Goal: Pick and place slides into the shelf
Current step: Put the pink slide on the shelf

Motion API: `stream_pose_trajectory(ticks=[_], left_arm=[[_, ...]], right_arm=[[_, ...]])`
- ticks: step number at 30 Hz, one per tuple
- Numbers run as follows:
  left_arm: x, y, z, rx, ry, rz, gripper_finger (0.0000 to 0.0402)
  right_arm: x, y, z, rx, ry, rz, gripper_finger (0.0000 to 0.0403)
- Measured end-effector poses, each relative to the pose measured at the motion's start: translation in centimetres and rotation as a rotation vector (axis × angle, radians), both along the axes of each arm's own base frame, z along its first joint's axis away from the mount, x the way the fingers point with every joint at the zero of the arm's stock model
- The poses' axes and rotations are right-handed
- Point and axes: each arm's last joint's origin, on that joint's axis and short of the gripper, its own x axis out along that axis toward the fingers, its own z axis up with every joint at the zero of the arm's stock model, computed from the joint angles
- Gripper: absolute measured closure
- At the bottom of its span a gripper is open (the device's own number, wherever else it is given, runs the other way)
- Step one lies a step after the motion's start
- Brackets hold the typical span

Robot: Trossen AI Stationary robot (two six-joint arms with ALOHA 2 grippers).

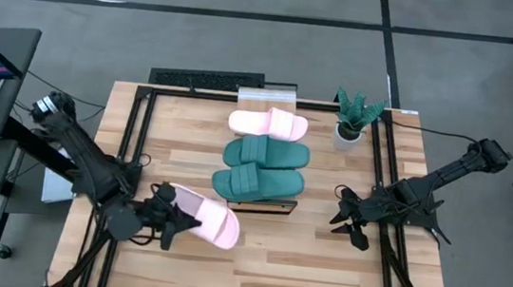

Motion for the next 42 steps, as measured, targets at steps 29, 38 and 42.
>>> stream_pose_trajectory(ticks=[29, 38, 42], left_arm=[[4.7, 17.3, 12.2, 0.308, -0.190, 0.257, 0.0401], [5.1, 26.4, 11.5, 0.214, -0.244, 0.235, 0.0401], [6.3, 29.9, 11.2, 0.197, -0.243, 0.150, 0.0401]], right_arm=[[0.1, -0.3, 0.0, -0.069, -0.038, -0.067, 0.0274], [0.6, -0.8, 0.2, -0.088, -0.073, -0.155, 0.0274], [0.9, -1.4, 0.3, -0.061, -0.077, -0.234, 0.0274]])
